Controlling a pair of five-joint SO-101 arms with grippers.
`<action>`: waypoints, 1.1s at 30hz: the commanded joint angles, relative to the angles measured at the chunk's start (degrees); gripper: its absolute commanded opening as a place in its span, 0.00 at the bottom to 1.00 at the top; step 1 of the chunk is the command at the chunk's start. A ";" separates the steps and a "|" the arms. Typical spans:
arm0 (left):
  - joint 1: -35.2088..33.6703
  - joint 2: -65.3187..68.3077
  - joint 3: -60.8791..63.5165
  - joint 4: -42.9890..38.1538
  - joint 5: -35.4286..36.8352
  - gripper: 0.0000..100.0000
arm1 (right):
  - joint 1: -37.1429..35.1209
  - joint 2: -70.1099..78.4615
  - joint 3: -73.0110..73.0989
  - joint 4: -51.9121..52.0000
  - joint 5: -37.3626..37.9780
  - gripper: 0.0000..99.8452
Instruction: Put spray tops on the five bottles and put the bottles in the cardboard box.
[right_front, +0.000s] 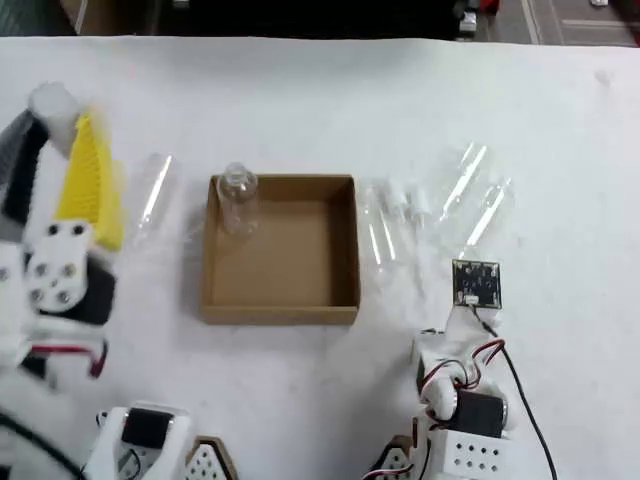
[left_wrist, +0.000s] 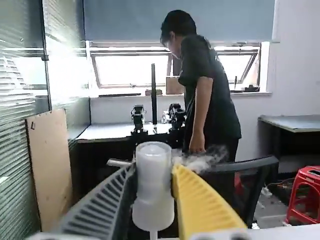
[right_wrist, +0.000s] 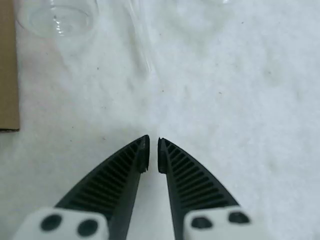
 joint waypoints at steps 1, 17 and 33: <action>1.71 -2.59 13.36 -14.15 0.70 0.02 | -0.13 -0.31 0.53 0.31 -0.09 0.02; 7.69 2.68 35.08 -44.22 0.70 0.02 | -0.22 -0.31 0.53 0.31 -0.09 0.02; 3.38 17.63 35.16 -45.98 0.70 0.02 | -0.22 -0.31 0.53 0.31 -0.09 0.02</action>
